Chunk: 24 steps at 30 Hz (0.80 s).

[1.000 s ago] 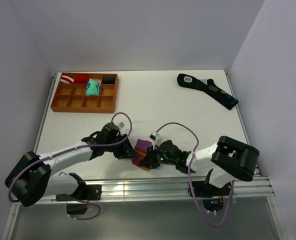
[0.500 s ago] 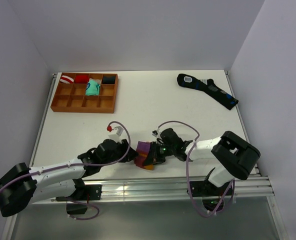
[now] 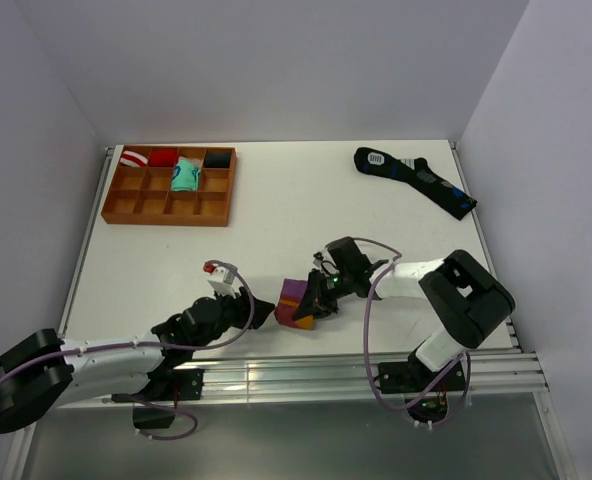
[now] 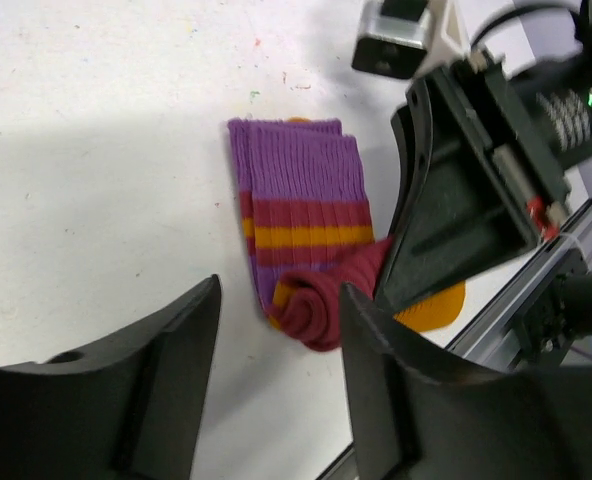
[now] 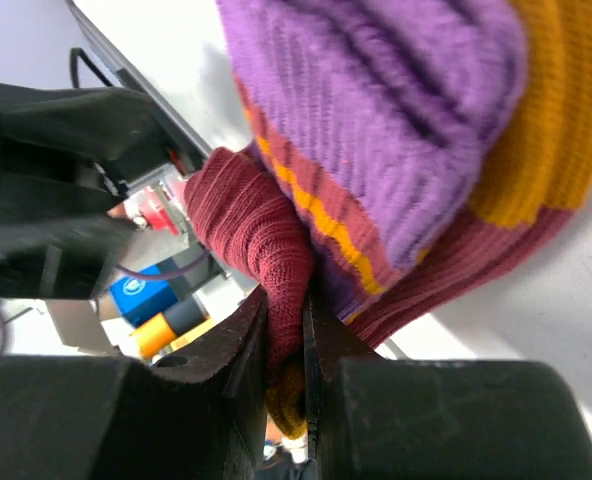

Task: Roll the socks
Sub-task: Roll the sock at the center of the board.

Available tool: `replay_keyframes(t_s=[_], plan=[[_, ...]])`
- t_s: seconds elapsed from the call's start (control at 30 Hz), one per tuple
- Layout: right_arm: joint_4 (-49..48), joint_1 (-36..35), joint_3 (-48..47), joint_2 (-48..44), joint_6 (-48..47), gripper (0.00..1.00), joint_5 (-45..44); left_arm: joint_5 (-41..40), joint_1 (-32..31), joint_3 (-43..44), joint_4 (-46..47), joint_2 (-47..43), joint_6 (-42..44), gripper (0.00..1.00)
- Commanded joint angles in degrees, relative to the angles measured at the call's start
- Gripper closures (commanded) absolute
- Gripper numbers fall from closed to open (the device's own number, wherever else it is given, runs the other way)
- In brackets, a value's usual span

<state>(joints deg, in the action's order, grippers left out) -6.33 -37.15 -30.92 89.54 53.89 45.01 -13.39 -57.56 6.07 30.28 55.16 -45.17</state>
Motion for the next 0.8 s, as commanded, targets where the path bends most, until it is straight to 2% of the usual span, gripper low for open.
replay_keyframes(t_s=[0.0, 0.33, 0.5, 0.77], plan=[[7.71, 1.9, -3.97, 1.69, -1.85, 1.0, 3.67, -1.2, -1.15, -1.76, 10.48, 1.53, 3.68, 0.42], [10.11, 5.15, -4.51, 5.91, -3.71, 1.0, 6.22, -0.68, -2.56, -2.46, 16.64, 6.54, 4.65, 0.38], [8.44, 5.59, -3.63, 6.79, -3.18, 1.0, 6.58, 0.38, -3.08, -1.32, 21.22, 13.04, 5.44, 0.39], [8.61, 6.12, -3.62, 7.32, -3.35, 1.0, 6.93, 0.81, -4.67, -0.18, 23.5, 14.8, 7.9, 0.38]])
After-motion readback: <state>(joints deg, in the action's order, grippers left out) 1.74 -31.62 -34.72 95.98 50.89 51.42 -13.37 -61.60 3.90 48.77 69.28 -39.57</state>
